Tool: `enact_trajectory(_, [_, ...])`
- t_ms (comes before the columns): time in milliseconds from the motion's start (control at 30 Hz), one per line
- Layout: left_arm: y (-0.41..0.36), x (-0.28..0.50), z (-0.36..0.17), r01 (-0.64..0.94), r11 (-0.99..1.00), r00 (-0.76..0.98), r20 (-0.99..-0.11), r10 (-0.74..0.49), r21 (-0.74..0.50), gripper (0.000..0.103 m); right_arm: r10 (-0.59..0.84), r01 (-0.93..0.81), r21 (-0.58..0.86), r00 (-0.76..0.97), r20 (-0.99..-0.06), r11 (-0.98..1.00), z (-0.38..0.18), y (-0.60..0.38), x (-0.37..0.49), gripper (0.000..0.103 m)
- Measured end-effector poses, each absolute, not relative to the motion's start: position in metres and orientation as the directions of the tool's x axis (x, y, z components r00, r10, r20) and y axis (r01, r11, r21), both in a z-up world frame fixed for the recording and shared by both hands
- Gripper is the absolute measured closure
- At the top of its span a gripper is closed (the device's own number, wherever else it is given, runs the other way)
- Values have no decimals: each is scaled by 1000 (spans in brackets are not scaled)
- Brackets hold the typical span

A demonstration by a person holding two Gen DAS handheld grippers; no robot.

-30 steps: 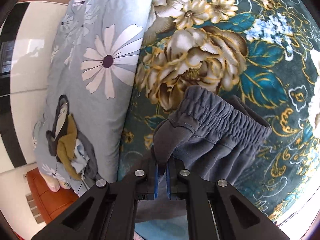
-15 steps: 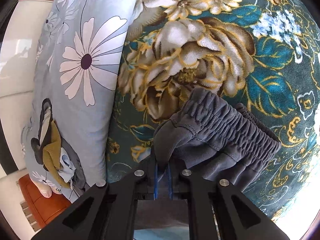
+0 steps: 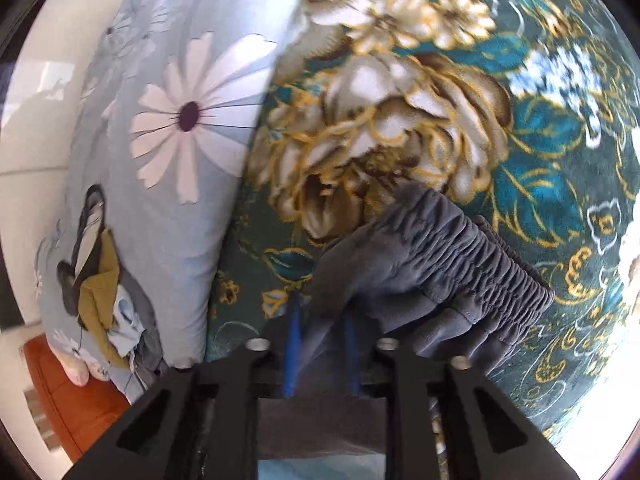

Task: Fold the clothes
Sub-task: 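Grasp the ribbed cuff with the left gripper while the right gripper grasps the waistband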

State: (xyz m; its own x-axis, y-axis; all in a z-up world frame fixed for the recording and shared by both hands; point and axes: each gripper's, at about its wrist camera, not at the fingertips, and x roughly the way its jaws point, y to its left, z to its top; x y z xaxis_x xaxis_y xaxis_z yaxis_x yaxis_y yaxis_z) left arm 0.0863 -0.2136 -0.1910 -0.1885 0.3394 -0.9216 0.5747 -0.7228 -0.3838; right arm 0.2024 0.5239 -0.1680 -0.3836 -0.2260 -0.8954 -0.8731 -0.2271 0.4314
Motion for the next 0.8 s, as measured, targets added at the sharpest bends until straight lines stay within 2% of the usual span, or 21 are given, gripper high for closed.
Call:
enact_trajectory(267, [-198, 70, -199, 494, -790, -190, -932, 308, -362, 33, -197, -846, 424, -378, -905, -324, -133, 522, 220, 67])
enact_trajectory(367, [-193, 62, -204, 471, -824, -163, -949, 269, -315, 32, -198, -868, 399, -353, -914, -295, -138, 518, 242, 67])
enact_trajectory(567, [-206, 68, -199, 551, -755, -203, -935, 290, -354, 31, -216, -914, 357, -315, -924, -191, -157, 506, 293, 67])
enact_trajectory(633, [-209, 69, -197, 570, -737, -212, -931, 297, -364, 37, -224, -925, 351, -314, -923, -148, -166, 502, 311, 64])
enact_trajectory(700, [-212, 72, -193, 596, -705, -227, -923, 312, -384, 45, -225, -928, 360, -333, -916, -92, -174, 499, 328, 53])
enact_trajectory(800, [-217, 75, -188, 631, -663, -243, -914, 325, -403, 55, -207, -912, 410, -404, -891, 14, -186, 497, 348, 51])
